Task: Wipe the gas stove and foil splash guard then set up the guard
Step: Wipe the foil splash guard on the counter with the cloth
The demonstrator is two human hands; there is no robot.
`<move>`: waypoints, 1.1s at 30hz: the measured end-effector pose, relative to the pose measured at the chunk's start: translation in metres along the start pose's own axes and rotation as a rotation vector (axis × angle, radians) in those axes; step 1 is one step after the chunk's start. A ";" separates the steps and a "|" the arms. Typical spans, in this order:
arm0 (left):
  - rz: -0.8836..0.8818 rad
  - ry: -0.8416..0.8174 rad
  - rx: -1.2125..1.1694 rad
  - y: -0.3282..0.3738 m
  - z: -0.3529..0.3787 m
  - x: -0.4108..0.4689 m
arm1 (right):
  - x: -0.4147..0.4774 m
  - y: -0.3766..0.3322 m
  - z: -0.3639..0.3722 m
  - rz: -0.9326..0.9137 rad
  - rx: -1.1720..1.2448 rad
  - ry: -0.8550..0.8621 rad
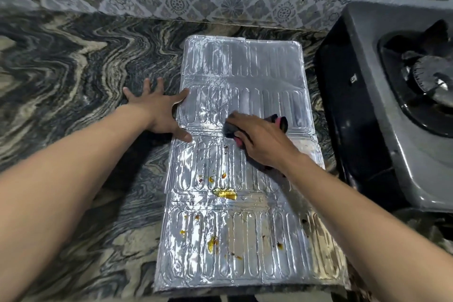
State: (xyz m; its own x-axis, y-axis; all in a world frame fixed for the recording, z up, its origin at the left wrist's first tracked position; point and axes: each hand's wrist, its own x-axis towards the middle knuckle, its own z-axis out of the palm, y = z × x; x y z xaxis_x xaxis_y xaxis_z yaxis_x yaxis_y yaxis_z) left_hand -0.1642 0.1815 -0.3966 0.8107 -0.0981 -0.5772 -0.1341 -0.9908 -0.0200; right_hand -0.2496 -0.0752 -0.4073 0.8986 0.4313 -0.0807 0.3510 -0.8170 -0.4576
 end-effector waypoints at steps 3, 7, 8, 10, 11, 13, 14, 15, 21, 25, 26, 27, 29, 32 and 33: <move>-0.002 -0.019 -0.021 0.000 -0.003 -0.002 | 0.007 -0.018 0.021 -0.097 -0.025 -0.053; -0.003 -0.011 0.003 0.000 0.000 -0.003 | 0.008 -0.047 0.052 -0.134 -0.052 -0.037; 0.001 -0.007 0.006 0.000 -0.001 -0.003 | 0.004 -0.051 0.055 -0.138 -0.082 -0.027; 0.014 -0.008 0.001 -0.001 -0.001 -0.004 | -0.006 -0.056 0.060 -0.147 -0.117 -0.036; 0.022 -0.009 -0.002 -0.002 -0.001 -0.004 | -0.012 -0.058 0.062 -0.147 -0.120 -0.049; 0.032 -0.013 -0.013 -0.004 0.000 -0.004 | -0.024 -0.065 0.066 -0.143 -0.119 -0.074; 0.037 -0.011 -0.014 -0.004 0.001 -0.004 | -0.029 -0.068 0.068 -0.143 -0.119 -0.081; 0.041 -0.008 -0.013 -0.005 0.001 -0.004 | -0.034 -0.071 0.071 -0.142 -0.121 -0.085; 0.113 0.046 0.021 -0.004 0.002 -0.011 | -0.049 -0.082 0.077 -0.074 -0.101 -0.043; 0.431 0.390 0.085 -0.015 0.029 -0.038 | -0.048 -0.085 0.077 -0.047 -0.093 -0.055; 0.482 0.411 0.068 -0.020 0.037 -0.046 | -0.048 -0.085 0.077 -0.041 -0.096 -0.054; 0.514 0.391 0.075 -0.023 0.044 -0.052 | -0.048 -0.084 0.077 -0.038 -0.100 -0.051; 0.524 0.284 0.152 -0.027 0.055 -0.060 | -0.048 -0.084 0.079 -0.033 -0.114 -0.048; 0.484 0.184 0.212 -0.027 0.063 -0.064 | -0.050 -0.085 0.079 -0.021 -0.150 -0.033; 0.474 0.176 0.212 -0.026 0.063 -0.064 | -0.050 -0.085 0.079 -0.018 -0.163 -0.029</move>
State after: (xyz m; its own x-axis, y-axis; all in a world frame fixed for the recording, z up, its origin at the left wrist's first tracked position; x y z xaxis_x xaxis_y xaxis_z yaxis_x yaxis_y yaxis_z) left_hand -0.2485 0.2193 -0.4108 0.7142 -0.5614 -0.4180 -0.6052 -0.7954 0.0342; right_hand -0.3455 0.0028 -0.4343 0.8846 0.4553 -0.1007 0.4069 -0.8593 -0.3100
